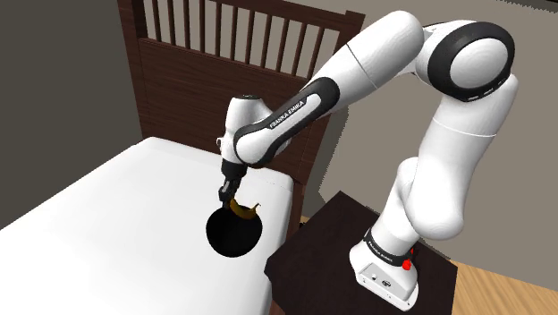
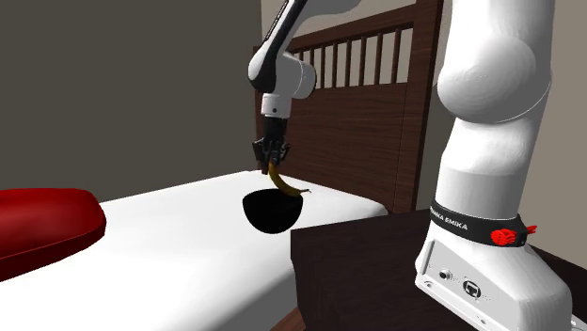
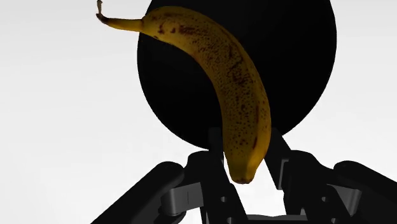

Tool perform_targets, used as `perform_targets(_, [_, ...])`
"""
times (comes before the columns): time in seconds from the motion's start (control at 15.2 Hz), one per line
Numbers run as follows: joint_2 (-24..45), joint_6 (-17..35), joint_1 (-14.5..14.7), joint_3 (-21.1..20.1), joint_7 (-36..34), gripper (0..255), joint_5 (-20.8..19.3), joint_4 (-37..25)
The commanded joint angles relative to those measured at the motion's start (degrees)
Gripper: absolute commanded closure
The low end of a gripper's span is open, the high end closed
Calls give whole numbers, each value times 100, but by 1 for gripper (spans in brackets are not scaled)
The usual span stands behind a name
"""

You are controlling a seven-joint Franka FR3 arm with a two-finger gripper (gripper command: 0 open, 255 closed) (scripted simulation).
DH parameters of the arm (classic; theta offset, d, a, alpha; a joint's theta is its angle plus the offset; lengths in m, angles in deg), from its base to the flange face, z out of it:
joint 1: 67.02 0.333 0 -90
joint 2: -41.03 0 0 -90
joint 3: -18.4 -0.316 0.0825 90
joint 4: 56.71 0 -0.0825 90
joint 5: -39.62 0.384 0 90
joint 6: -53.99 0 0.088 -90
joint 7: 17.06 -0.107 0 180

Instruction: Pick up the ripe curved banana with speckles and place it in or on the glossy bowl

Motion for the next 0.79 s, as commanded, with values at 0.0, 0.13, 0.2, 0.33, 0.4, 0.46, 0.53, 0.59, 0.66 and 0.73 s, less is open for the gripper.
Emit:
perform_targets(0.0, [11, 64, 174, -120, -313, 255, -21, 4])
perform_targets(0.13, [52, 112, 353, -237, -636, 255, -59, -35])
perform_targets(0.2, [81, 134, 452, -297, -812, 255, -85, -67])
perform_targets(0.33, [214, 281, 455, -302, -779, 255, -63, -52])
perform_targets(0.4, [282, 354, 455, -305, -763, 255, -51, -46])
perform_targets(0.46, [351, 426, 456, -308, -746, 255, -40, -42])
perform_targets(0.53, [421, 499, 456, -312, -729, 255, -29, -39])
perform_targets(0.59, [492, 571, 455, -316, -712, 255, -17, -37])
perform_targets(0.66, [563, 642, 455, -320, -695, 255, -6, -37])
perform_targets(0.73, [636, 713, 454, -325, -678, 255, 6, -38])
